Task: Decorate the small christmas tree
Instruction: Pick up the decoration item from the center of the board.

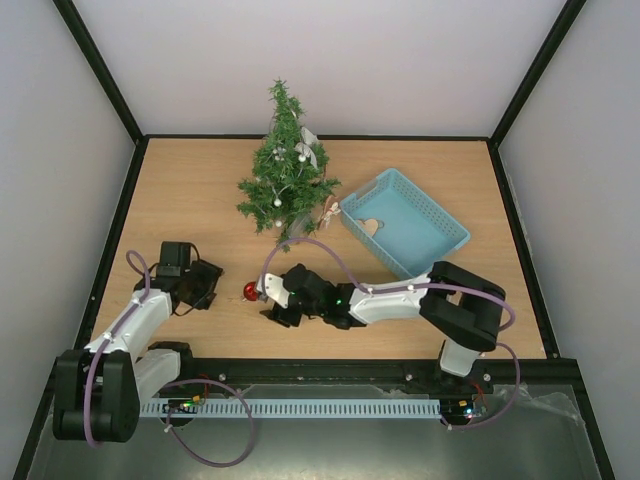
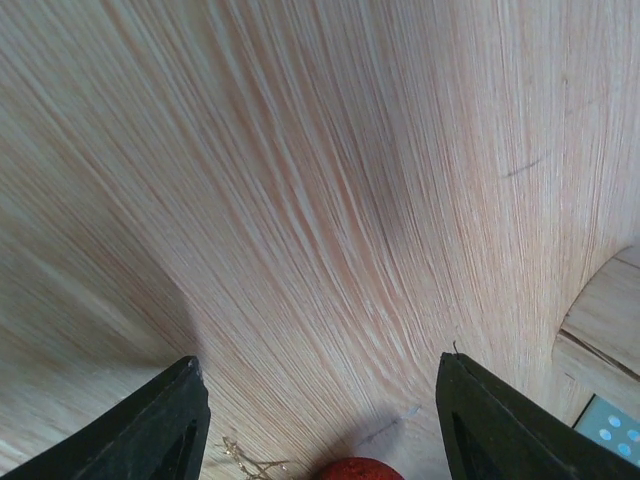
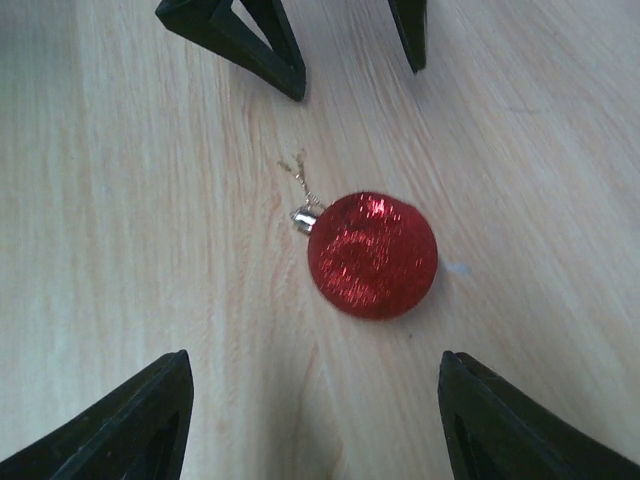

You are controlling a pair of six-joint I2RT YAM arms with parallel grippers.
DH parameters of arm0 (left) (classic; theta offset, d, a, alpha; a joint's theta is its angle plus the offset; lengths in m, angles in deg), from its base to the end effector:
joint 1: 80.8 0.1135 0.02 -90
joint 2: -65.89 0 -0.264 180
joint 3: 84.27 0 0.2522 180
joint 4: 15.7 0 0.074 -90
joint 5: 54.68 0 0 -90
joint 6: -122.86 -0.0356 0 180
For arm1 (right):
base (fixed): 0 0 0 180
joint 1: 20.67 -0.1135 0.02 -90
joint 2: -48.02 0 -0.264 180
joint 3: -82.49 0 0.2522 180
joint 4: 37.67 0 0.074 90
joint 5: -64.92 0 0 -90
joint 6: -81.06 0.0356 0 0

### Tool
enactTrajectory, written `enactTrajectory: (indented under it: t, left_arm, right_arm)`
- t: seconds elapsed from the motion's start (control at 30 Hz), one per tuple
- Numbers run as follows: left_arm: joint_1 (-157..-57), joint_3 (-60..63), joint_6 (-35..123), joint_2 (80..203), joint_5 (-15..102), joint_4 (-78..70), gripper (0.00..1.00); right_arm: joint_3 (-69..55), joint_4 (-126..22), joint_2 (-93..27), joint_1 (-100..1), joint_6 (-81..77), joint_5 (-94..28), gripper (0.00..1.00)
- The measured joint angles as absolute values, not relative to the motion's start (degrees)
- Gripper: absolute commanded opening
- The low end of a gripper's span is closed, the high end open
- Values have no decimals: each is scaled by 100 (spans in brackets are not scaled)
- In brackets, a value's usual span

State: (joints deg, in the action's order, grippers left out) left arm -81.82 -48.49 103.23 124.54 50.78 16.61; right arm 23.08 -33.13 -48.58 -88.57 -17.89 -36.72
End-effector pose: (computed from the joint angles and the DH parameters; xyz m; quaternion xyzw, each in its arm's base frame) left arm 0.1767 -0.0126 0.1520 -0.5048 0.8005 -0.2772 0.1659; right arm 0.1224 0.3204 0.1646 -0.5806 0.6536 0.3123 0.3718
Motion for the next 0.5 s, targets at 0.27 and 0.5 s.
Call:
enactTrajectory:
  t: [0.27,0.5]
  left_arm:
    - [-8214,-4851,10226,12574,5225,1547,64]
    - [-8214,-4853,10211,12594,5251,1547,63]
  right_arm:
    - [1650,-3304,-5783,-8857,-2892,-3283,70]
    - [1287,-3308,-6246,-8857,-3465,-3062,70]
